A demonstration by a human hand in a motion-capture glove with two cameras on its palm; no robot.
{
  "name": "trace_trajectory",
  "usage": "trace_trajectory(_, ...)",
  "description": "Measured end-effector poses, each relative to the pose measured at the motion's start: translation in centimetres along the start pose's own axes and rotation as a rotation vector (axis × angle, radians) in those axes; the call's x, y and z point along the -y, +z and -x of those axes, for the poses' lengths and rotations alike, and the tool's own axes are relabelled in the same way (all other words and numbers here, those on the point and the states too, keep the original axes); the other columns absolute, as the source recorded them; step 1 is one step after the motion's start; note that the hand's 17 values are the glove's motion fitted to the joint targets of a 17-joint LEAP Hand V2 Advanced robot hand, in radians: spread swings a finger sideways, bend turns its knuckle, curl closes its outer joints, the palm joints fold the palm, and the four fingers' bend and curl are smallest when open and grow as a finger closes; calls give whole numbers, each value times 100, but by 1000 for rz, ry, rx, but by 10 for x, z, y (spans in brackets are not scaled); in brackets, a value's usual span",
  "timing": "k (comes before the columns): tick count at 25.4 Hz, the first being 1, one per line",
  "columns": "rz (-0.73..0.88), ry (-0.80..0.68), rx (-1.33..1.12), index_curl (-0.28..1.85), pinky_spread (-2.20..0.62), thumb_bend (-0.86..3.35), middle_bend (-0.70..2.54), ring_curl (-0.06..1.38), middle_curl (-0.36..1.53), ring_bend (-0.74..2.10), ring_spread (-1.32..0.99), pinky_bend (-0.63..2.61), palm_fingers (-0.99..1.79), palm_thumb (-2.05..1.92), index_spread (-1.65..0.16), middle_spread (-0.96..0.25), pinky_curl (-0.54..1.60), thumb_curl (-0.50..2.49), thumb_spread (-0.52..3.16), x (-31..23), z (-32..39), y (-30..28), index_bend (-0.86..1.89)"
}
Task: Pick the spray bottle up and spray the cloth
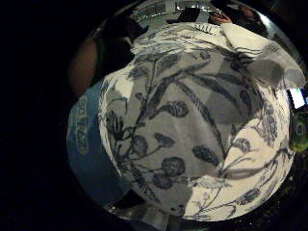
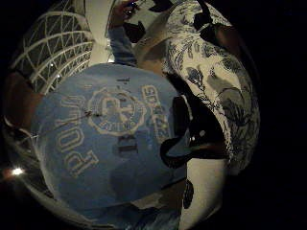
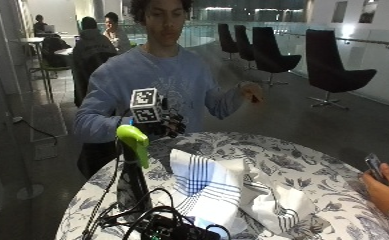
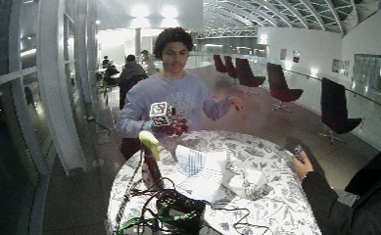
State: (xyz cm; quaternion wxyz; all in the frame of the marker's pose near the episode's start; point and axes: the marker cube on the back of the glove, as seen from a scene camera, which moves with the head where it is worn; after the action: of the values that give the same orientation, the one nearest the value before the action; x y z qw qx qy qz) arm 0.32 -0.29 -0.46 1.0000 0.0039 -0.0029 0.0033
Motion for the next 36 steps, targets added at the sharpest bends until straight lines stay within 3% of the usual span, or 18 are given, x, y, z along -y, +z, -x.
trace_trajectory(11, -65, 44, 11, 24, 19, 36, 29, 20, 20, 31, 2, 24, 69, 61, -32, -1, 19, 20, 89, 0, -6, -15, 23)
trace_trajectory(18, -111, 93, -11, 27, 21, 32, 26, 22, 24, 30, 3, 21, 70, 62, -34, -1, 22, 23, 104, -9, -19, -38, 18)
trace_trajectory(27, -276, 265, -16, 29, 22, 27, 23, 25, 28, 30, 2, 19, 72, 63, -35, -2, 25, 27, 113, -43, -68, -91, 15)
trace_trajectory(31, -416, 361, 145, 29, 21, 23, 22, 26, 29, 33, 1, 20, 74, 62, -35, -2, 26, 28, 115, -59, -106, -119, 13)
trace_trajectory(36, -559, 458, 534, 27, 20, 18, 23, 28, 31, 35, 1, 22, 71, 60, -36, -2, 29, 28, 115, -80, -150, -144, 10)
